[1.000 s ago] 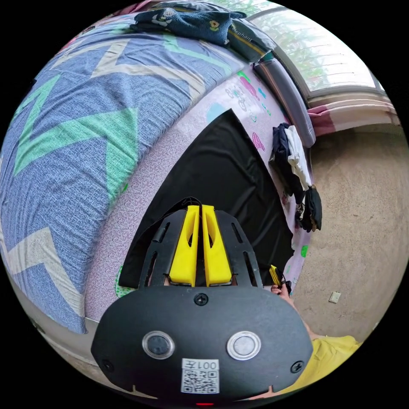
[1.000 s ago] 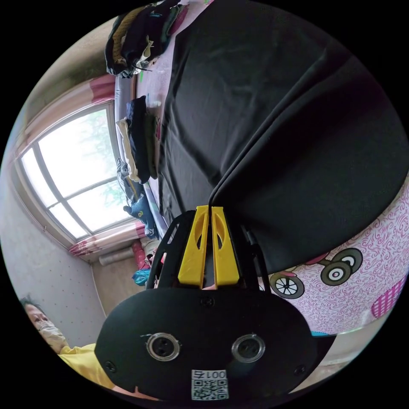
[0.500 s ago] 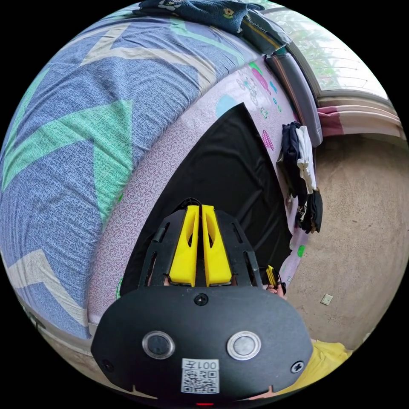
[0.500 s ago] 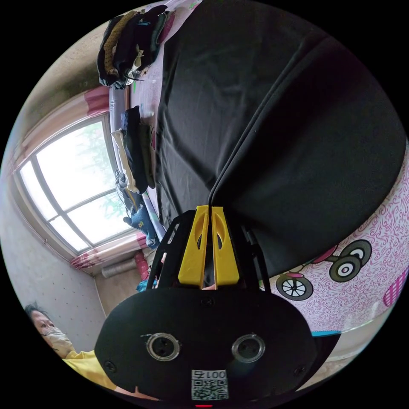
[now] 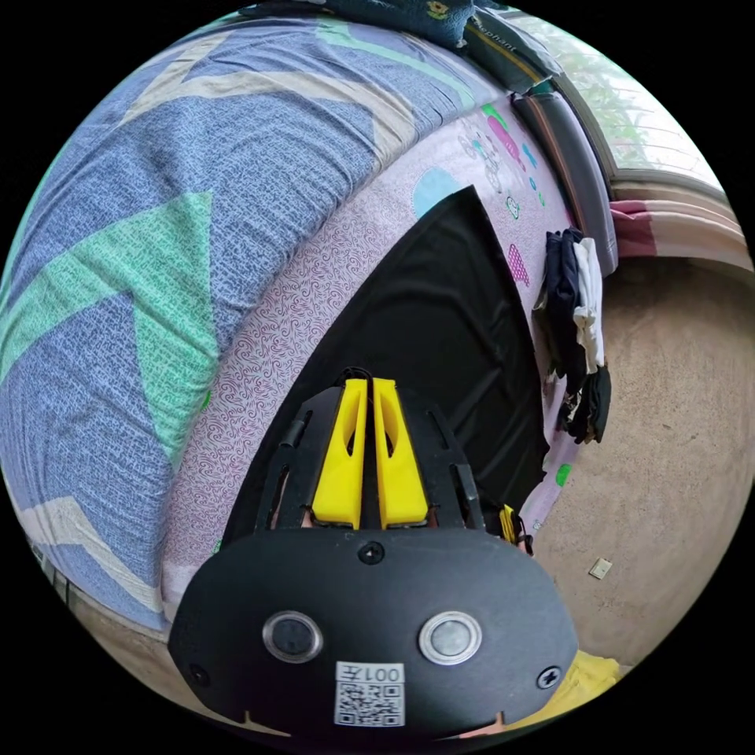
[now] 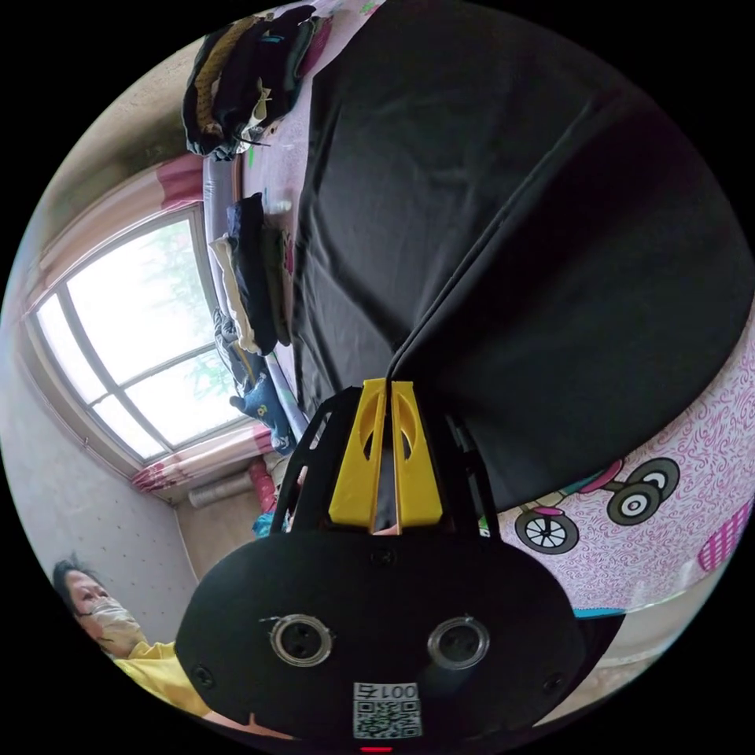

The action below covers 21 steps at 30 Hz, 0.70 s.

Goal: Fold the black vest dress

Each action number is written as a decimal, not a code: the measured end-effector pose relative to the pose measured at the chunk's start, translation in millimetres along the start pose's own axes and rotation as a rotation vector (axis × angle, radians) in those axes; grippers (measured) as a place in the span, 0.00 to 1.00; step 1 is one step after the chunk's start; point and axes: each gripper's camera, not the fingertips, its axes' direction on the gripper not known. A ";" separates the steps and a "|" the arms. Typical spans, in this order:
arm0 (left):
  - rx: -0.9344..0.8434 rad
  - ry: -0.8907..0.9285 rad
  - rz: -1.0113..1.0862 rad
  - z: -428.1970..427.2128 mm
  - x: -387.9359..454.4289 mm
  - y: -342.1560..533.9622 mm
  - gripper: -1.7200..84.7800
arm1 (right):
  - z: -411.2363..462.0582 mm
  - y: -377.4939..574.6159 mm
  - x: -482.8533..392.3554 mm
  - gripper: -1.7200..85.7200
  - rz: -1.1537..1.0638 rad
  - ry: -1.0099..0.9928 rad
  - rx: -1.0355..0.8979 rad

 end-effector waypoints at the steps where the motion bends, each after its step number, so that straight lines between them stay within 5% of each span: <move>1: -0.003 0.001 -0.013 1.1 -1.6 -2.0 0.01 | -0.6 0.1 -0.3 0.02 -0.002 -0.004 -0.005; 14: 0.150 0.140 0.021 -22.9 -8.1 12.0 0.01 | -57.5 8.9 -27.1 0.02 -0.135 -0.253 0.100; 21: -0.002 -0.062 0.288 -12.4 3.7 98.0 0.00 | -201.4 37.8 -23.1 0.03 -0.162 0.074 0.393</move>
